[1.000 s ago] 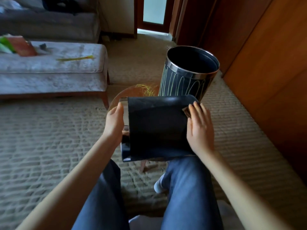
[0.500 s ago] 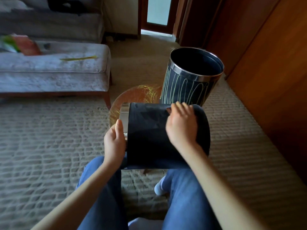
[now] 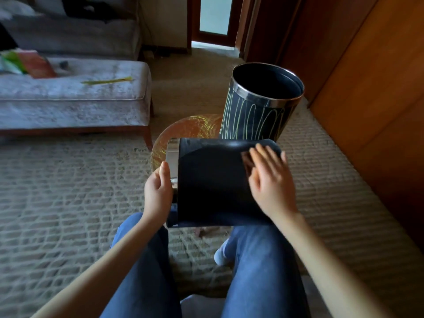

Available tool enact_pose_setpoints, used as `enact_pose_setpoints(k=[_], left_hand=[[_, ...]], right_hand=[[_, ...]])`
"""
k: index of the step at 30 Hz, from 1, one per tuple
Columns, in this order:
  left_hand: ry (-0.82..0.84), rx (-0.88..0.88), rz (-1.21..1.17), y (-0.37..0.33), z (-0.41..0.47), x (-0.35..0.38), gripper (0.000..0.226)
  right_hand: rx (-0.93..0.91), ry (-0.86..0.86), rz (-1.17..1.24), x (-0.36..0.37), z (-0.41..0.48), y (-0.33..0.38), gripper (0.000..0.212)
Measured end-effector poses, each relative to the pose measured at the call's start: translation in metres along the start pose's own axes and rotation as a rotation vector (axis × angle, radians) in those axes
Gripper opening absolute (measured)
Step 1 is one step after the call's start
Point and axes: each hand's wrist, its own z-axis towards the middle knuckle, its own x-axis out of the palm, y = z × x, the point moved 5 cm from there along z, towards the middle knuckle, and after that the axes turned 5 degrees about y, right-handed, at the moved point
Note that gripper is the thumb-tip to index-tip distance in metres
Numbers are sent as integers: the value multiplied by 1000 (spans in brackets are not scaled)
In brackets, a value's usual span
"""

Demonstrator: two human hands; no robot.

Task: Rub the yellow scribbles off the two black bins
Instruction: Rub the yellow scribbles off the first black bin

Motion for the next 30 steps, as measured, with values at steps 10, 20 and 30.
enact_pose_setpoints(k=[10,20,30], left_hand=[[164,-347,183,-37,96,19,37],[-35,-122,346,-43,51,6,40],[-97,-83,50,-23,2,-2,46]], right_hand=[[-46,-50,-6,-10,-32,-18,47],[139,5,-77,-2,22,-31,50],[113,632,76,32,93,66,41]])
